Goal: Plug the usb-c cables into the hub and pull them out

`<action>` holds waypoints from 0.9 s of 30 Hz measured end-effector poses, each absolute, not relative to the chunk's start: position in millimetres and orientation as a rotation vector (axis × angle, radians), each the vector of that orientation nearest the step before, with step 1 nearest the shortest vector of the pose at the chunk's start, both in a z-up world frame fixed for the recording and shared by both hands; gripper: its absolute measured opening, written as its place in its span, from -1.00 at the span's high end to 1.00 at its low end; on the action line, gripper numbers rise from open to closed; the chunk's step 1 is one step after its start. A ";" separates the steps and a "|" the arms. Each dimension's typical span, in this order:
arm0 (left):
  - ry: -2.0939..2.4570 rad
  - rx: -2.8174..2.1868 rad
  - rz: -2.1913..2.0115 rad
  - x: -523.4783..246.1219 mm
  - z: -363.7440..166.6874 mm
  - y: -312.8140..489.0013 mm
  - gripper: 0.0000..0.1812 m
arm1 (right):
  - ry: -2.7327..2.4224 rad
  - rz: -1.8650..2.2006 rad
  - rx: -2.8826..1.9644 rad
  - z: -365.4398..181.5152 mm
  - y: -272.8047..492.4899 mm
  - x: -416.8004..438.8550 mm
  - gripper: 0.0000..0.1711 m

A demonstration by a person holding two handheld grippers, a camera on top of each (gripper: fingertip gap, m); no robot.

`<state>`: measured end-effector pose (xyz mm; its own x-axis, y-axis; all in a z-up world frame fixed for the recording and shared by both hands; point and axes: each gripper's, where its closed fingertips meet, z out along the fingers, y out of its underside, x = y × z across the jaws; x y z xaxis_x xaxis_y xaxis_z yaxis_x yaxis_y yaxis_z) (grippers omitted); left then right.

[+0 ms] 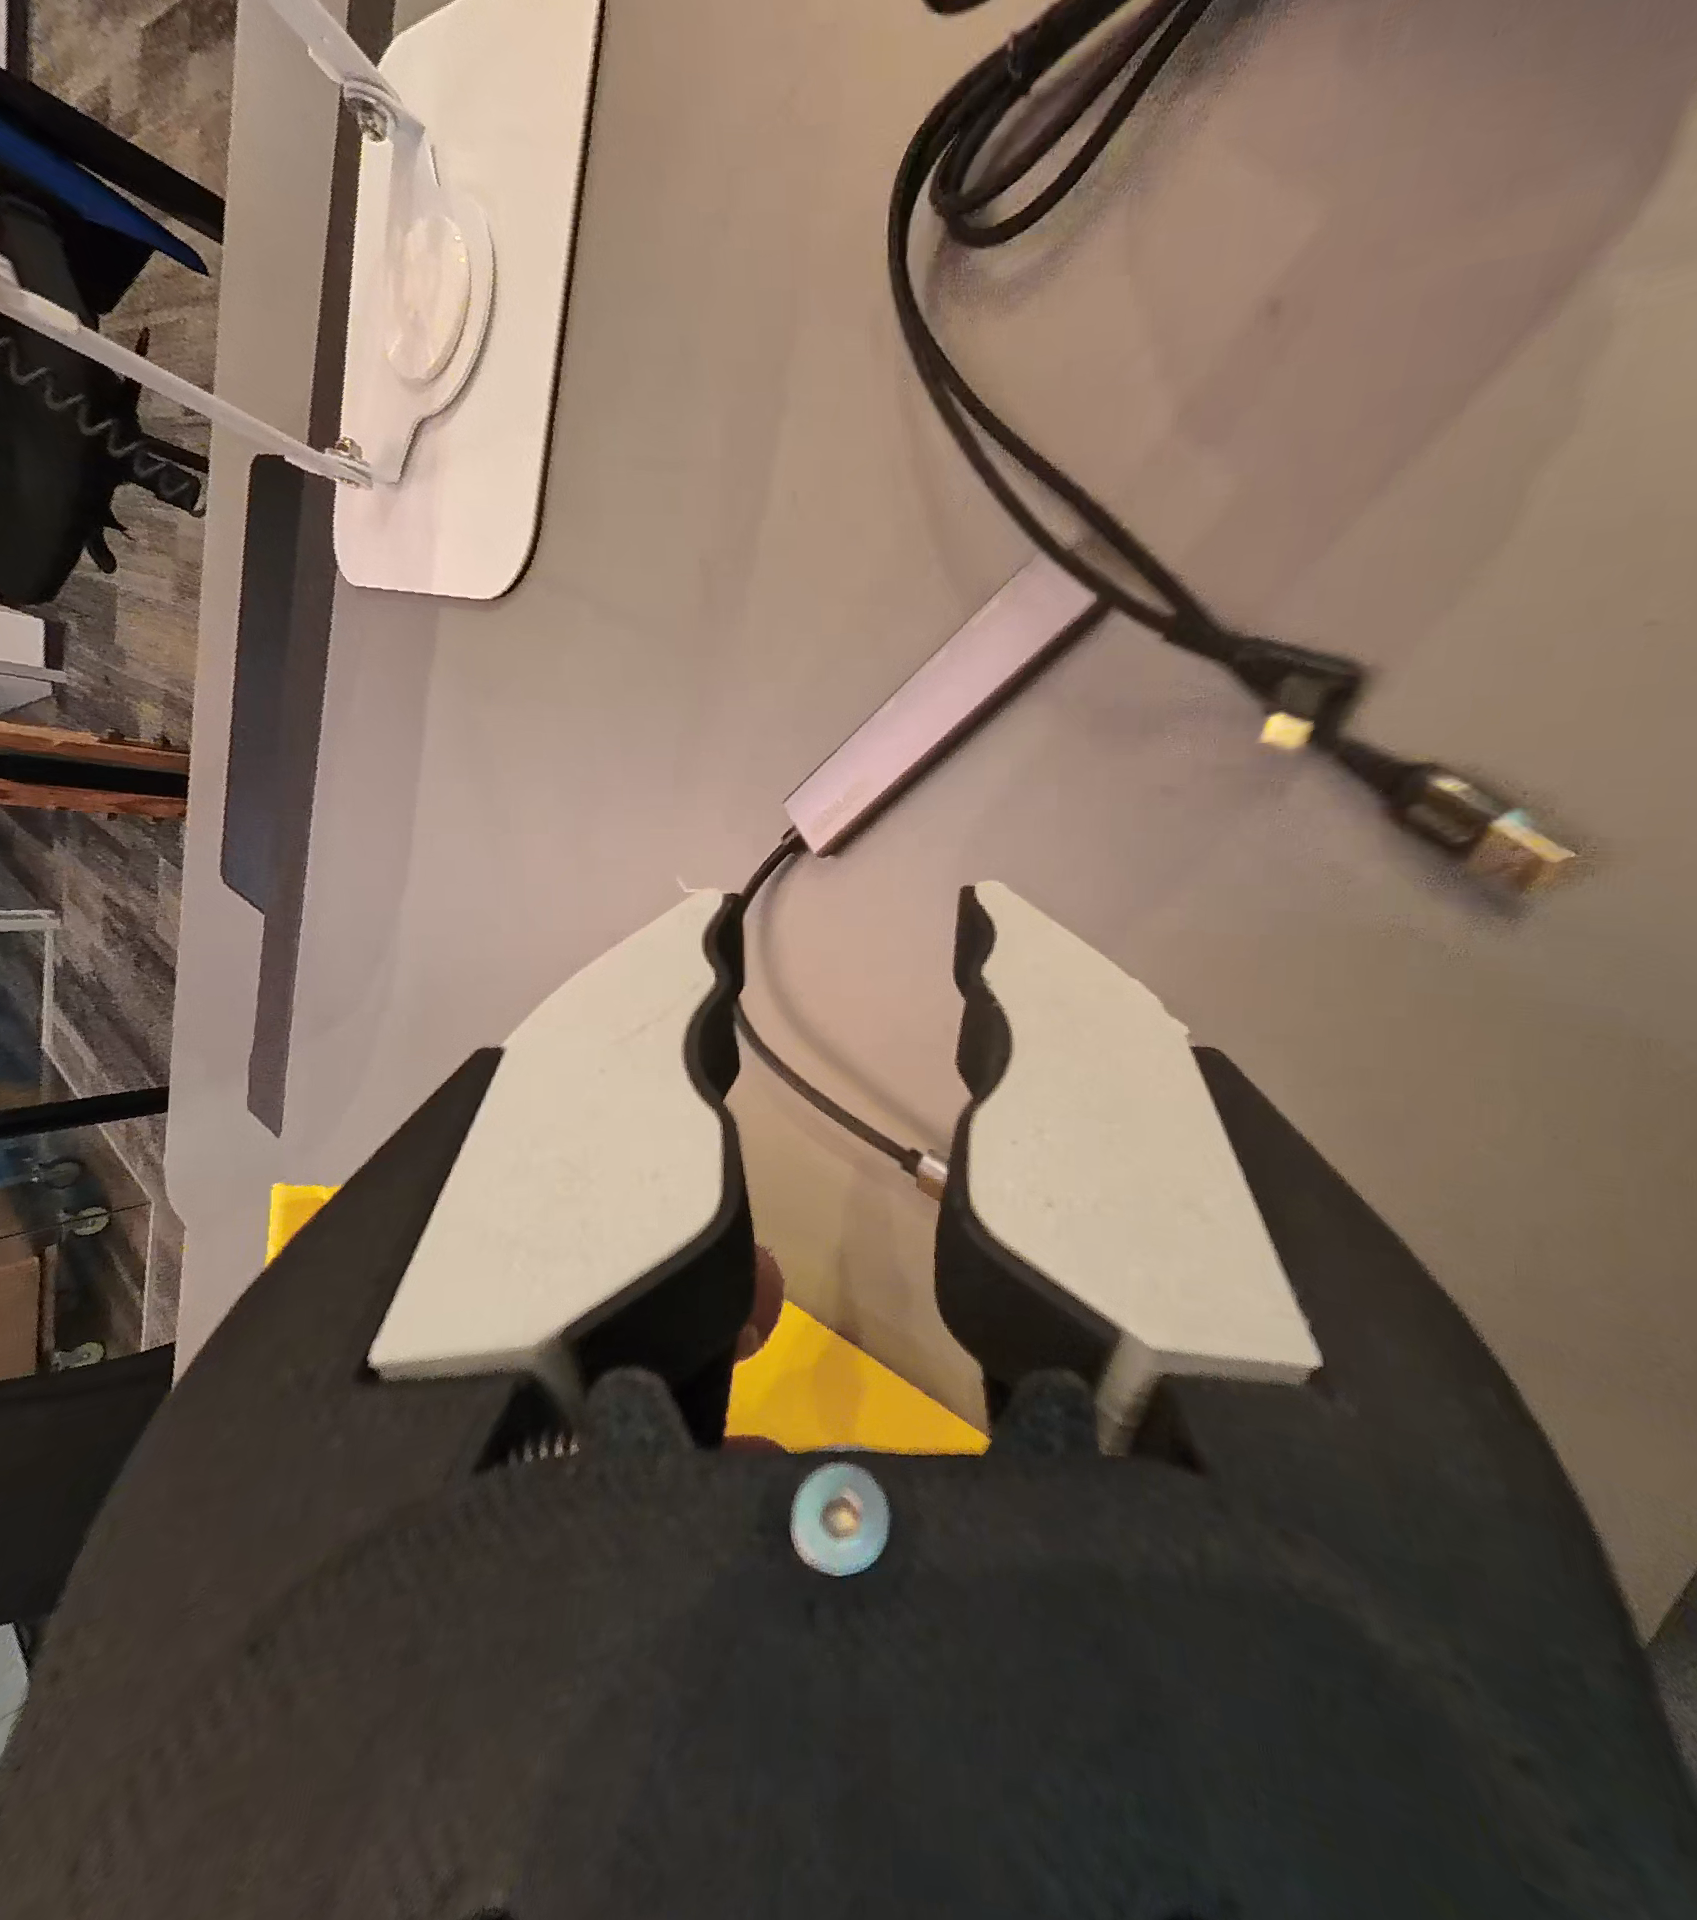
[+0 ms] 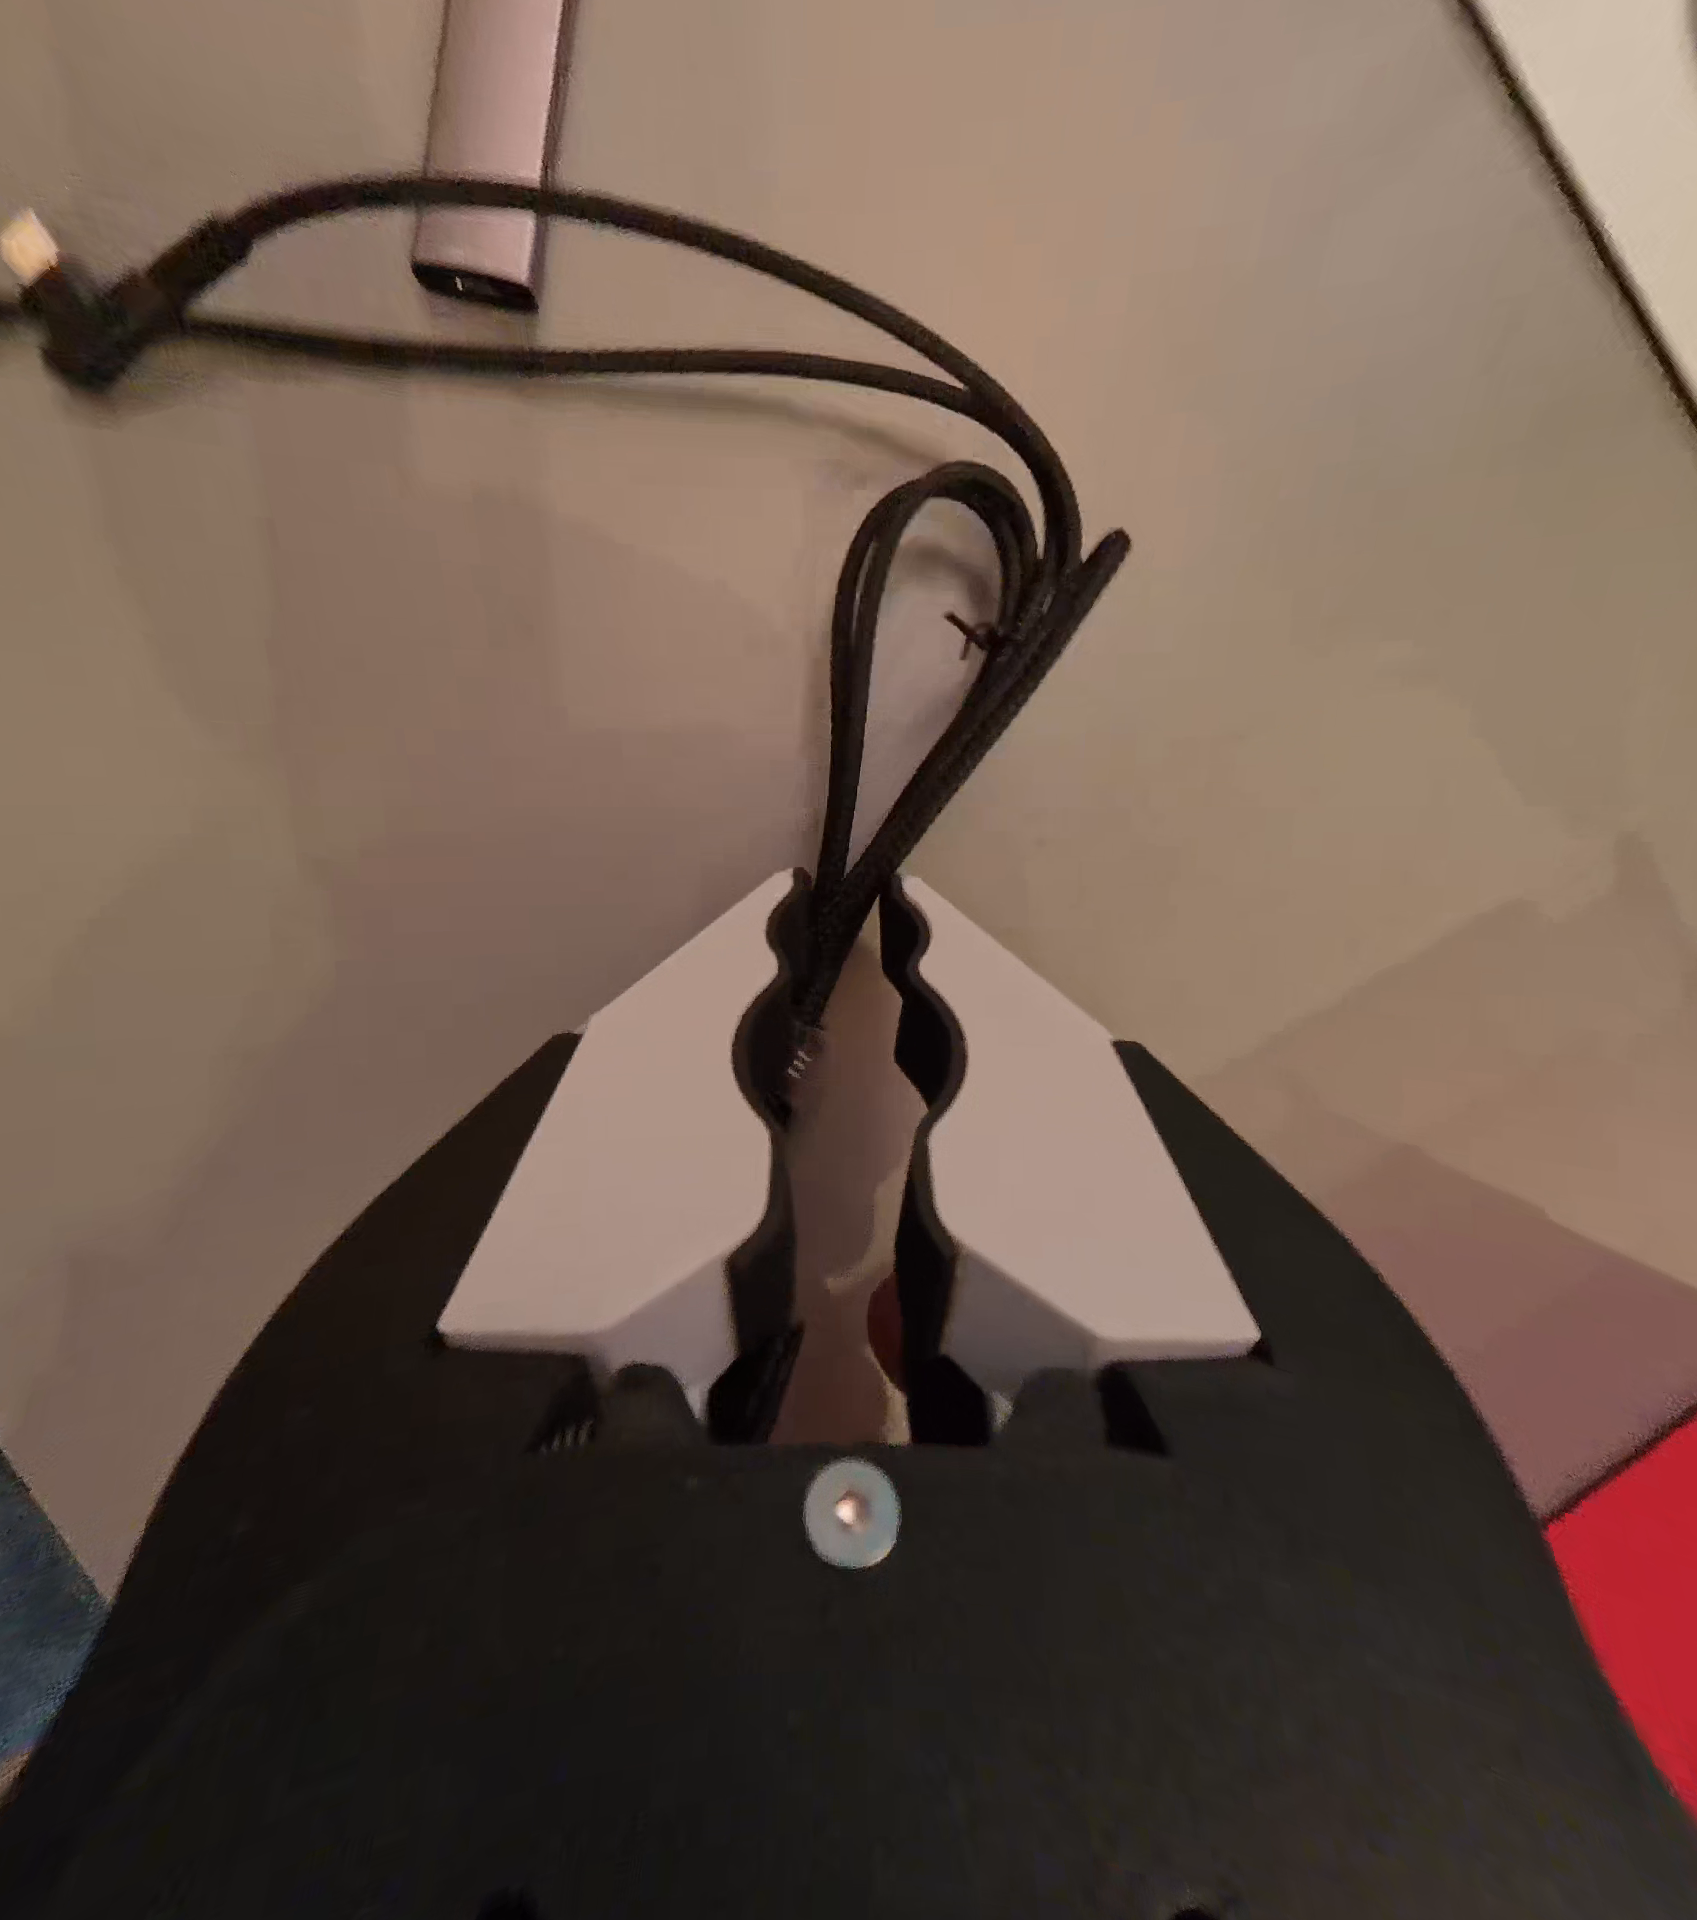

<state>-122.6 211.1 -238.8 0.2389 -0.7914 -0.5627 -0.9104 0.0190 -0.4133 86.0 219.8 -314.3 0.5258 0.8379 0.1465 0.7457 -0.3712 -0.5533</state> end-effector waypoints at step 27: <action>1.531 -1.778 0.226 -130.0 -226.5 215.2 0.59 | -0.783 0.520 -1.840 -112.7 206.1 202.0 0.95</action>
<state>-130.0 215.2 -226.5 0.2637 -0.7693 -0.5819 -0.9044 0.0125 -0.4264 202.0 206.1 -112.7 0.6947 0.7193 0.0022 0.2764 -0.2640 -0.9241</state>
